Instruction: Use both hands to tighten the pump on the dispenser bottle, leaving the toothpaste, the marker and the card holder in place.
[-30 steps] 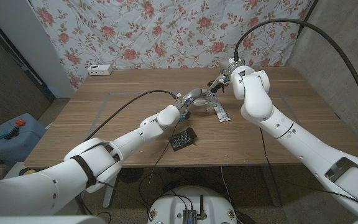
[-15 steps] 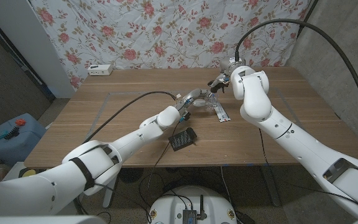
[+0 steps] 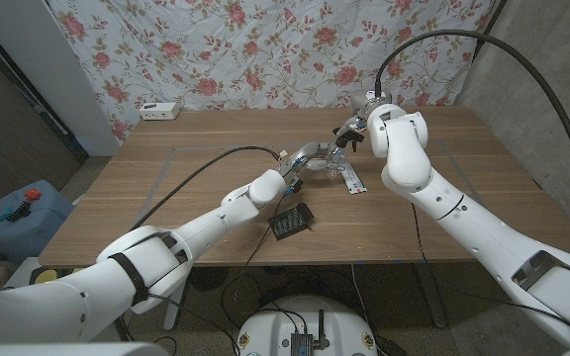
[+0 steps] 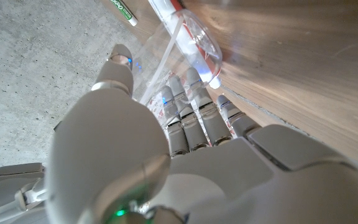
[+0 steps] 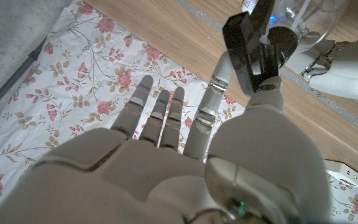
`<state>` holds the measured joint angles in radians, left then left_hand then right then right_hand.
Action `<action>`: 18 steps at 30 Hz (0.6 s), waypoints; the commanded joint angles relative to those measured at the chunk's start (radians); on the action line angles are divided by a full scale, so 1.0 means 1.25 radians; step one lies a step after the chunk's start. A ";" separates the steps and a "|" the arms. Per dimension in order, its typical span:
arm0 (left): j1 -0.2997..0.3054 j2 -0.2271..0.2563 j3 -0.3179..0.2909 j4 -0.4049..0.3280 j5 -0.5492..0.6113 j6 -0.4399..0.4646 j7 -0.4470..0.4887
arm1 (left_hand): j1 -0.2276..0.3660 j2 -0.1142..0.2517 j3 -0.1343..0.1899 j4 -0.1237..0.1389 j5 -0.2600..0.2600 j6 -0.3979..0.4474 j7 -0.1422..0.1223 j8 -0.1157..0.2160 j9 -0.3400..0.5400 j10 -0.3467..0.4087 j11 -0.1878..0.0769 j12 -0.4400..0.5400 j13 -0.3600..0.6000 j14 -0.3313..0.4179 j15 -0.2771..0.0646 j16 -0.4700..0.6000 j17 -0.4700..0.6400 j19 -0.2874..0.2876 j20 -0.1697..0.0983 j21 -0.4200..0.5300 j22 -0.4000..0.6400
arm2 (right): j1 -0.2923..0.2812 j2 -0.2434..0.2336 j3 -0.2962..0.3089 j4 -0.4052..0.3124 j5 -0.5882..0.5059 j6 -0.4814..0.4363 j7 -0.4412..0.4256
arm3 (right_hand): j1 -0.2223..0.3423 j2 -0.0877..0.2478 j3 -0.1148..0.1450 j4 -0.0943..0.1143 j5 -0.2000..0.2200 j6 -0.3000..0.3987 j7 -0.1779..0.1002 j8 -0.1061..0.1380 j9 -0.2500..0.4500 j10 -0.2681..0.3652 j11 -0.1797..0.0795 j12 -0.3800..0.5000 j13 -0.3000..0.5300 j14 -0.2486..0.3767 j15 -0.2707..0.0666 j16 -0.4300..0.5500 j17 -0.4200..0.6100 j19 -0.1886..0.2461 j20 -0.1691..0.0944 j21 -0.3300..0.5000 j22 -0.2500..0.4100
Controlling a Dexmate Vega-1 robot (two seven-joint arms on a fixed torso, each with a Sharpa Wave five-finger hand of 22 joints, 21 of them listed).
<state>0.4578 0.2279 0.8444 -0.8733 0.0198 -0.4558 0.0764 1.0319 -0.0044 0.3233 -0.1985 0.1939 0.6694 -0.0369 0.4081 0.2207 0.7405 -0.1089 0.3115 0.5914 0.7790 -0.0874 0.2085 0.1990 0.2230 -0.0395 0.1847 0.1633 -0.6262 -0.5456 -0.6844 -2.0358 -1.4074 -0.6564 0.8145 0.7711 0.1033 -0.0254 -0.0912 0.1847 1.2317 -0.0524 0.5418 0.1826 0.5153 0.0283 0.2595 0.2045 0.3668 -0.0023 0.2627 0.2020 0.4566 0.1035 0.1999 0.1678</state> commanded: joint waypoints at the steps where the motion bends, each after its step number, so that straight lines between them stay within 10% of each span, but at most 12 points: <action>1: 0.006 0.005 -0.003 -0.012 0.001 0.006 0.002 | -0.046 0.101 0.043 0.035 0.005 0.111 -0.028 0.005 0.002 0.035 -0.029 0.005 0.002 0.005 -0.057 0.000 0.004 0.004 -0.025 0.000 0.002 | -0.003 0.003 -0.005 0.006 0.012 -0.003 -0.023 | 0.009 0.012 0.011 -0.009 0.004 0.056 -0.029 0.008 0.000 0.018 -0.001 0.006 0.000 0.017 -0.006 0.005 0.002 0.012 -0.003 0.002 0.002; 18: -0.003 -0.003 -0.001 0.008 0.003 -0.005 0.002 | -0.045 0.102 0.044 0.035 0.006 0.111 -0.030 0.005 0.002 0.035 -0.028 0.004 0.001 0.004 -0.057 -0.001 0.003 0.004 -0.025 0.000 0.002 | 0.000 0.016 -0.017 0.021 0.026 -0.020 -0.059 | 0.011 0.021 0.033 -0.021 0.003 0.130 -0.025 0.019 -0.005 0.070 -0.015 0.006 -0.004 0.069 -0.031 0.007 -0.001 0.031 -0.010 -0.001 0.002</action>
<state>0.4628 0.2301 0.8416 -0.8770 0.0213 -0.4520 0.0781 1.0319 -0.0044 0.3250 -0.2002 0.1967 0.6694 -0.0369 0.4080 0.2207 0.7407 -0.1091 0.3078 0.5904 0.7790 -0.0874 0.2087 0.1999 0.2229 -0.0395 0.1847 0.1633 -0.6285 -0.5355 -0.6955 -2.0204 -1.3865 -0.6684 0.7669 0.7882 0.1264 0.0087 -0.1150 0.1907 1.3438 -0.0431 0.5617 0.1739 0.5918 0.0124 0.2594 0.1998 0.4372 -0.0405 0.2665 0.1998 0.4868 0.0912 0.1999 0.1678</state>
